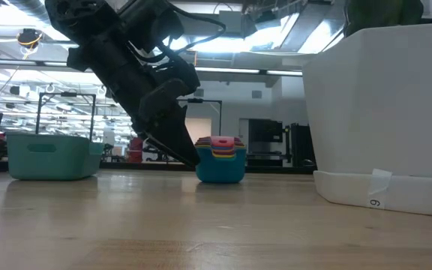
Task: Nest measuring cups in basket
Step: Stack the green measuring cup on top of the red measuring cup
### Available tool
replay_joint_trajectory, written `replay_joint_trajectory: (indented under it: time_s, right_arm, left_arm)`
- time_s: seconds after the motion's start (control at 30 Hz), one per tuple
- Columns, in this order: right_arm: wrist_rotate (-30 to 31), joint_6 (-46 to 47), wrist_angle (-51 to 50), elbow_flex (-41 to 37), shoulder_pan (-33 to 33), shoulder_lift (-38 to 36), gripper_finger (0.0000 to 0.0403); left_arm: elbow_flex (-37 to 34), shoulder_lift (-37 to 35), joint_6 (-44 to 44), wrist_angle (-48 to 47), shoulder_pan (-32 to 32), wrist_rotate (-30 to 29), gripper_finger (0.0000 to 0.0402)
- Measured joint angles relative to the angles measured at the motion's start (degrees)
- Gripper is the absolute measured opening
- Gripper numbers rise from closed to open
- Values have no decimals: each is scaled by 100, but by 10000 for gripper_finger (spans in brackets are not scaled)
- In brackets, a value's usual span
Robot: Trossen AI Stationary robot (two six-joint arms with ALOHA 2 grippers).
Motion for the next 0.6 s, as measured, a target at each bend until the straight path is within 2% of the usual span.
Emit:
replay_joint_trajectory:
  time_s: [0.17,0.6]
  right_arm:
    - [8,54,380,0,8,229,196]
    - [-16,87,371,0,70,553,196]
  left_arm:
    - [0,0,-2,-1,2,0,128]
    - [0,0,-4,0,2,0,128]
